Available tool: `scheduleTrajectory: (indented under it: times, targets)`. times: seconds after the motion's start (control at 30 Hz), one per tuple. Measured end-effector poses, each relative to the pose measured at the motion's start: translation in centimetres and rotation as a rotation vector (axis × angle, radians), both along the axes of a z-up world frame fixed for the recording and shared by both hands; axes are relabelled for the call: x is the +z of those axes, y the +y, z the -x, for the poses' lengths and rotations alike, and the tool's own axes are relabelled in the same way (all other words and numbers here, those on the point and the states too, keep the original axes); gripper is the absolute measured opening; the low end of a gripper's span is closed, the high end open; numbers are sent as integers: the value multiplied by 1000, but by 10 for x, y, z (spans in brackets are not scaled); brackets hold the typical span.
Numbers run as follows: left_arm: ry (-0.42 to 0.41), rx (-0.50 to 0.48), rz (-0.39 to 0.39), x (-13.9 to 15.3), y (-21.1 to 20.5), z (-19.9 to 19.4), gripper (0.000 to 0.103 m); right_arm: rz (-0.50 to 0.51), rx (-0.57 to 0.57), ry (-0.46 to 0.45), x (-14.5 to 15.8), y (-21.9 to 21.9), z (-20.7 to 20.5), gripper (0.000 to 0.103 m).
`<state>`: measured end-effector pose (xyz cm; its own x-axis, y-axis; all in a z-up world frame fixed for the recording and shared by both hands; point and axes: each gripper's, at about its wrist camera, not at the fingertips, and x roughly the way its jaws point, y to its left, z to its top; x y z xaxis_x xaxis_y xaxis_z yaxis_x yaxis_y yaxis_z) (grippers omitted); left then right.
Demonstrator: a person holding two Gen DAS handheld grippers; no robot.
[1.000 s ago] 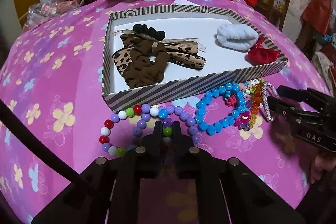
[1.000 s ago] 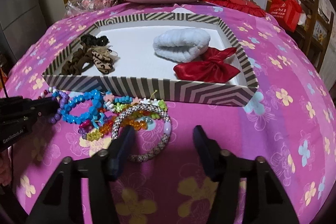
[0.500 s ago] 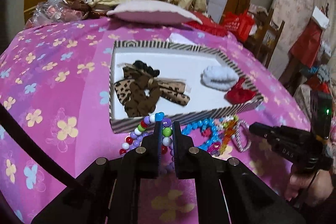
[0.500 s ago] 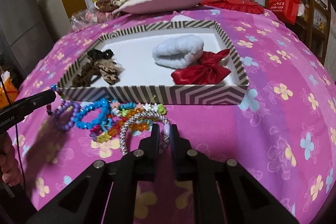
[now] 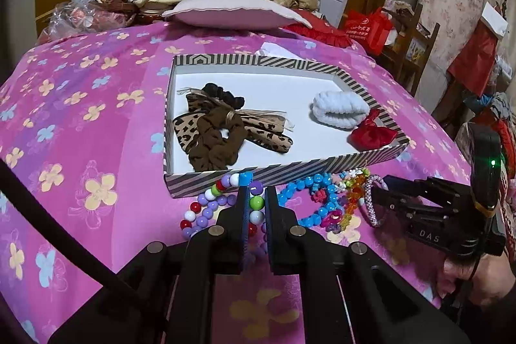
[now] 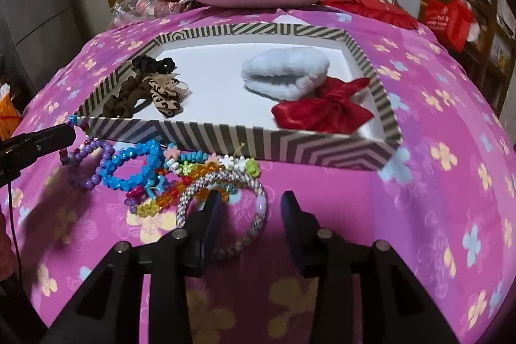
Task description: Organize jewelry
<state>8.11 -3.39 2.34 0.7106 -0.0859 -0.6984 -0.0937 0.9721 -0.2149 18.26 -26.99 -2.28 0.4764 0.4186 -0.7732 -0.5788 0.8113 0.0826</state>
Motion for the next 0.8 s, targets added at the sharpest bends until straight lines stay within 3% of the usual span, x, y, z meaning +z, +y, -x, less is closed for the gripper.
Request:
scheduleTrajectory:
  times: [0.1, 0.2, 0.53, 0.8]
  targets:
    - [-2, 3, 0, 0, 1, 0, 0, 6, 23, -5, 0, 0, -2, 38]
    - [2, 10, 6, 0, 2, 0, 0, 23, 35, -17, 0, 1, 0, 9]
    - [0, 10, 19, 0, 3, -1, 0, -122, -1, -22, 27, -25, 19, 9]
    - [-77, -30, 27, 12, -5, 6, 0, -94, -47, -24, 26, -26, 20, 9]
